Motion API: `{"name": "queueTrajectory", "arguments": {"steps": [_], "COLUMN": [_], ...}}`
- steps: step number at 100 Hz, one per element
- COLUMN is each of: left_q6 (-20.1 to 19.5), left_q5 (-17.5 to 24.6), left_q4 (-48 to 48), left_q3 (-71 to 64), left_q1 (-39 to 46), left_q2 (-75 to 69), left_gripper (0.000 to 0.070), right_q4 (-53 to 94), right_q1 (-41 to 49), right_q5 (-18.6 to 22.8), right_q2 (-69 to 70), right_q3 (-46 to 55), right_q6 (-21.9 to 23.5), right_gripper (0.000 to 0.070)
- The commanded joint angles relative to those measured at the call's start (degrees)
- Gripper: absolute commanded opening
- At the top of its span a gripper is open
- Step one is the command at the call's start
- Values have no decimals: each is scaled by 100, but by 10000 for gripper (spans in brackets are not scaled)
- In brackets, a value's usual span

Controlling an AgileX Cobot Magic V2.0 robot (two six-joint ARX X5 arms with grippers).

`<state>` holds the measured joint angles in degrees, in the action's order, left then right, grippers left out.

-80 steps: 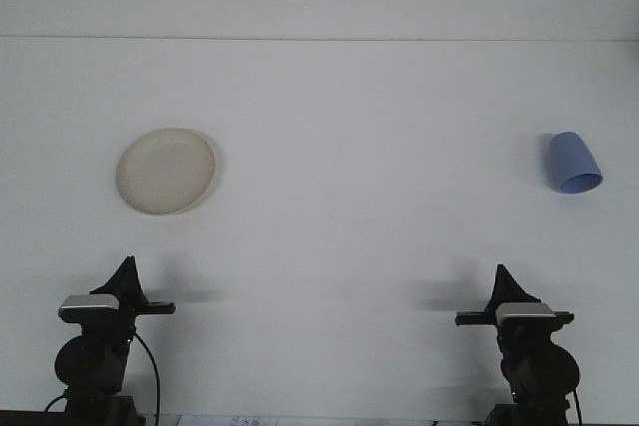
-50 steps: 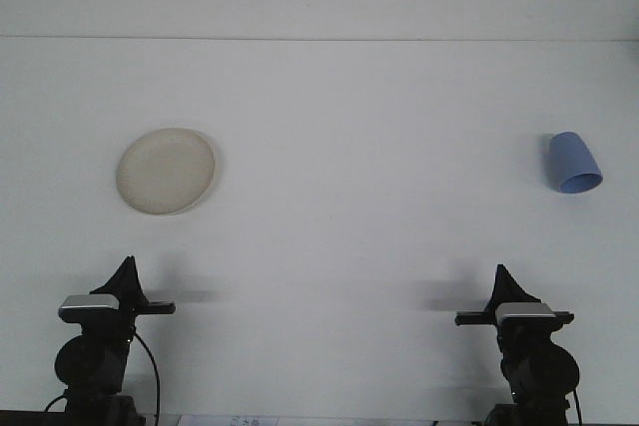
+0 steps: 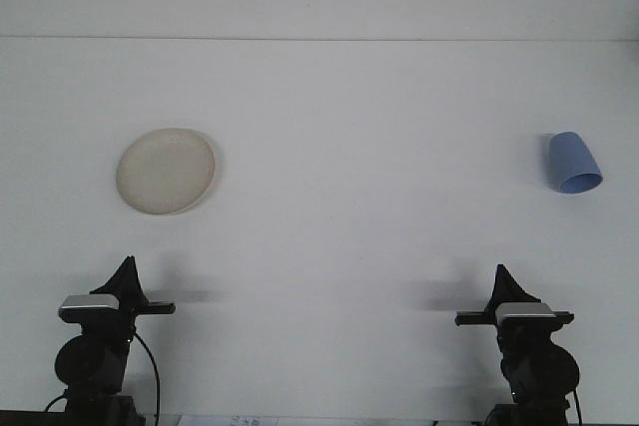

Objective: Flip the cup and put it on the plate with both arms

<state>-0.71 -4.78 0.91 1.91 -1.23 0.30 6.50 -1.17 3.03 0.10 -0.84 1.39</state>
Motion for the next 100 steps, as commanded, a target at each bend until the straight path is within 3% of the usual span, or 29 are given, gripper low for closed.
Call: {"name": "queueTrajectory", "arguments": {"steps": [1, 24, 47, 57, 60, 64, 72, 76, 100], "left_q6": [11, 11, 11, 11, 11, 11, 11, 11, 11], "left_q5": [-31, -31, -31, -31, -31, -31, -31, -31, -31], "left_q4": [76, 76, 76, 76, 76, 76, 76, 79, 76], "left_q3": [-111, -111, -111, -111, -111, -111, -111, -111, -111], "left_q1": [11, 11, 11, 11, 11, 11, 9, 11, 11], "left_q2": [-13, -13, -13, -13, -13, -13, -13, -13, -13], "left_gripper": [16, 16, 16, 16, 16, 16, 16, 16, 16], "right_q4": [-138, -181, -481, -400, -302, -155, 188, 396, 962], "right_q1": [2, 9, 9, 9, 9, 9, 9, 9, -9], "right_q5": [15, 345, 221, 98, 92, 37, -127, -175, -789], "right_q2": [-4, -4, 7, 256, 382, 614, 1176, 1467, 2931], "right_q3": [11, 11, -354, -975, -1222, -1563, -2243, -2559, -3558], "right_q6": [59, 1408, 2194, 2096, 1967, 1742, 1270, 1032, -131], "right_gripper": [7, 7, 7, 13, 45, 149, 428, 506, 513]}}
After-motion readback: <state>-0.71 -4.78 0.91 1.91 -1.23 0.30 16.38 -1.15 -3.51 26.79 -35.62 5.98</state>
